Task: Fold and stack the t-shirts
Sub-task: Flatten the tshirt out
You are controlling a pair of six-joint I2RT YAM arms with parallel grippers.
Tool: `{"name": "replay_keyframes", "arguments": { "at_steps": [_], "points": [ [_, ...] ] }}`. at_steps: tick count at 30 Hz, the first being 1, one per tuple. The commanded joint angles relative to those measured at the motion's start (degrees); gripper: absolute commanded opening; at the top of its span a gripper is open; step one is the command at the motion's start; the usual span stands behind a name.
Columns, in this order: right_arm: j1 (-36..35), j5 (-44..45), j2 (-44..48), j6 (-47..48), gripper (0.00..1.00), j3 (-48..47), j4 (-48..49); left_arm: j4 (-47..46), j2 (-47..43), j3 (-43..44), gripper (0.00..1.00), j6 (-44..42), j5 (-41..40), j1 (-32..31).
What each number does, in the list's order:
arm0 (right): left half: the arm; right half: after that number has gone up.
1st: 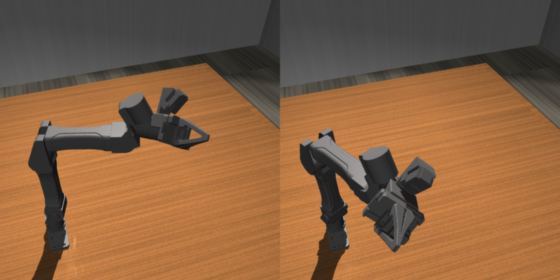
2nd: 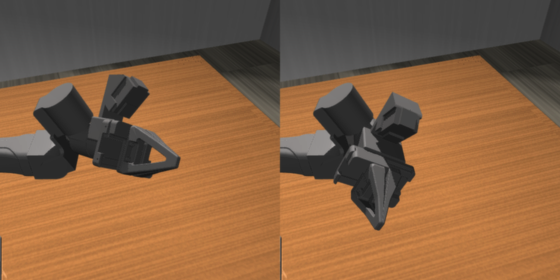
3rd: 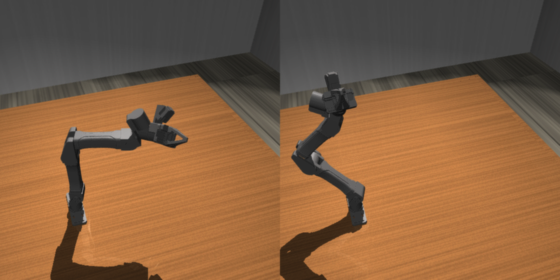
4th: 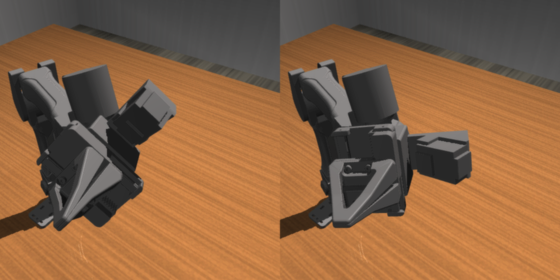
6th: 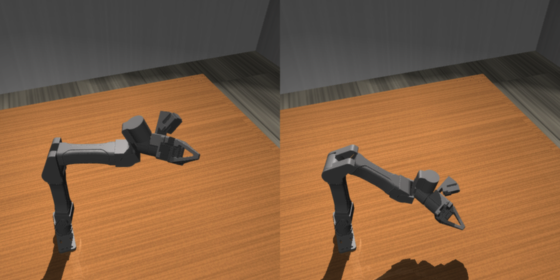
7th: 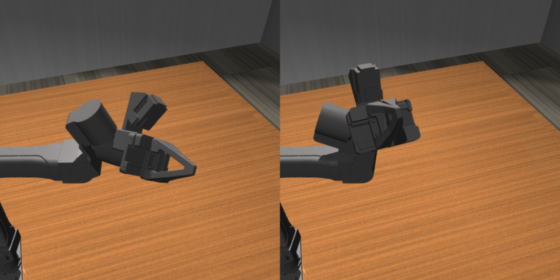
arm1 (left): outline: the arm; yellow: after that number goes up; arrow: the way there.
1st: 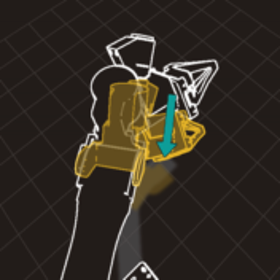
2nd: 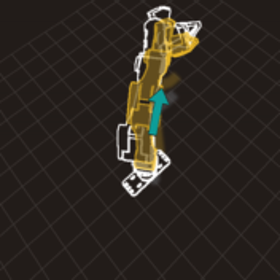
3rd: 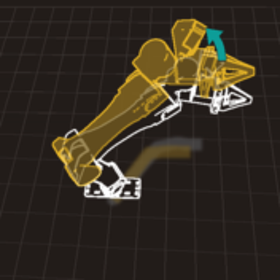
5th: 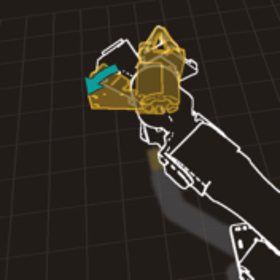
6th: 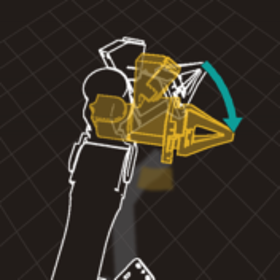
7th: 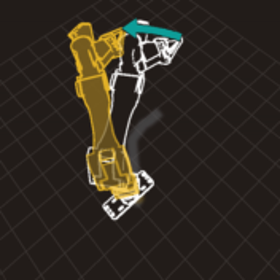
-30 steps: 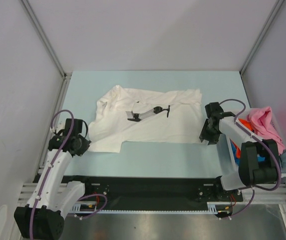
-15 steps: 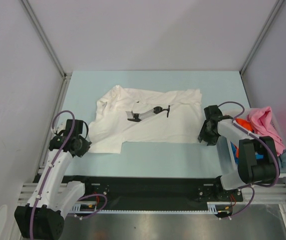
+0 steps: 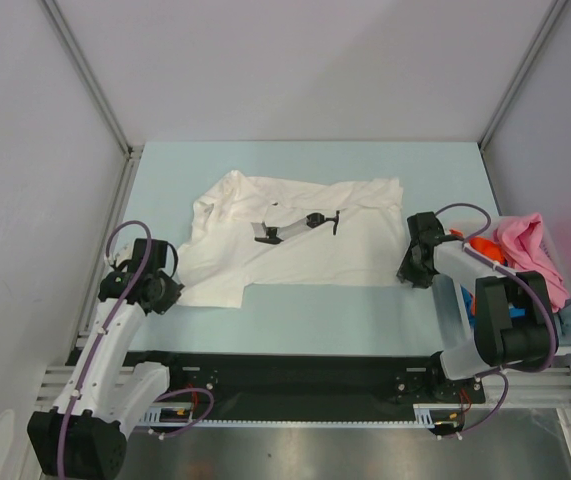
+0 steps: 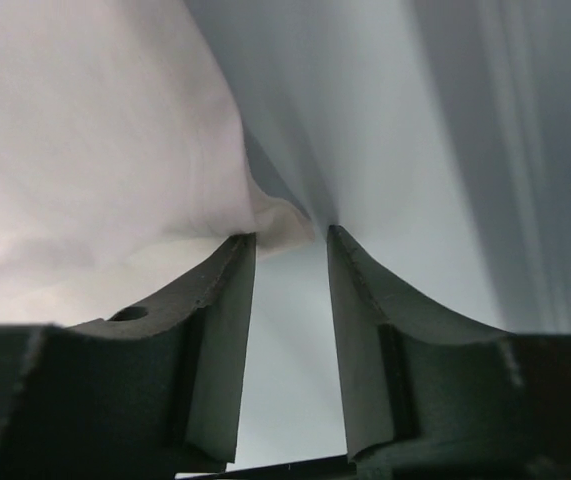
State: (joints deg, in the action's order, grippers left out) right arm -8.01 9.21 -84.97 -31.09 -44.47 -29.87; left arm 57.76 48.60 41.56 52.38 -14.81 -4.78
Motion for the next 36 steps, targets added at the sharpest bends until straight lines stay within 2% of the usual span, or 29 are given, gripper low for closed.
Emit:
{"name": "replay_keyframes", "arguments": {
  "at_steps": [1, 5, 8, 10, 12, 18, 20, 24, 31, 36],
  "points": [
    [0.5, 1.5, -1.8, -1.0, 0.38, 2.4, 4.4, 0.0, -1.0, -0.1, 0.00, -1.5, -0.8, -0.6],
    [0.6, 0.7, -2.0, -1.3, 0.28, 2.8, 6.1, 0.1, -1.4, 0.4, 0.00, -1.8, -1.2, -0.8],
    [0.6, 0.8, -1.5, -1.6, 0.17, 2.7, 6.2, 0.3, -1.6, 0.9, 0.00, -2.2, -1.6, -1.0],
    [0.5, 1.3, -1.2, -1.3, 0.06, 2.8, 6.3, 0.3, -1.7, 1.3, 0.00, -2.4, -1.8, -1.2],
    [0.6, 1.1, -0.7, -1.2, 0.00, 2.9, 6.9, 0.4, -1.9, 1.7, 0.01, -2.5, -1.9, -1.2],
    [-0.3, 1.8, 2.7, -0.2, 0.00, 0.4, 3.9, 0.8, -2.4, 5.5, 0.01, -4.7, -3.4, -1.6],
    [-0.9, 2.4, 4.7, -0.5, 0.00, -1.3, 2.2, 0.2, -1.8, 7.6, 0.00, -7.8, -3.6, -1.6],
    [-1.7, 2.7, 10.0, -1.0, 0.00, -5.6, 0.0, -1.4, 0.0, 17.0, 0.00, -13.9, -5.1, -2.3],
    [-0.5, 4.6, 8.8, -1.3, 0.00, -21.8, -1.0, -7.9, 8.5, 34.8, 0.00, -23.0, -4.4, -5.2],
    [0.7, 4.8, 6.3, 1.0, 0.00, -39.2, -0.7, -10.2, 15.1, 51.0, 0.00, -30.9, -4.8, -7.6]
  ]
}}
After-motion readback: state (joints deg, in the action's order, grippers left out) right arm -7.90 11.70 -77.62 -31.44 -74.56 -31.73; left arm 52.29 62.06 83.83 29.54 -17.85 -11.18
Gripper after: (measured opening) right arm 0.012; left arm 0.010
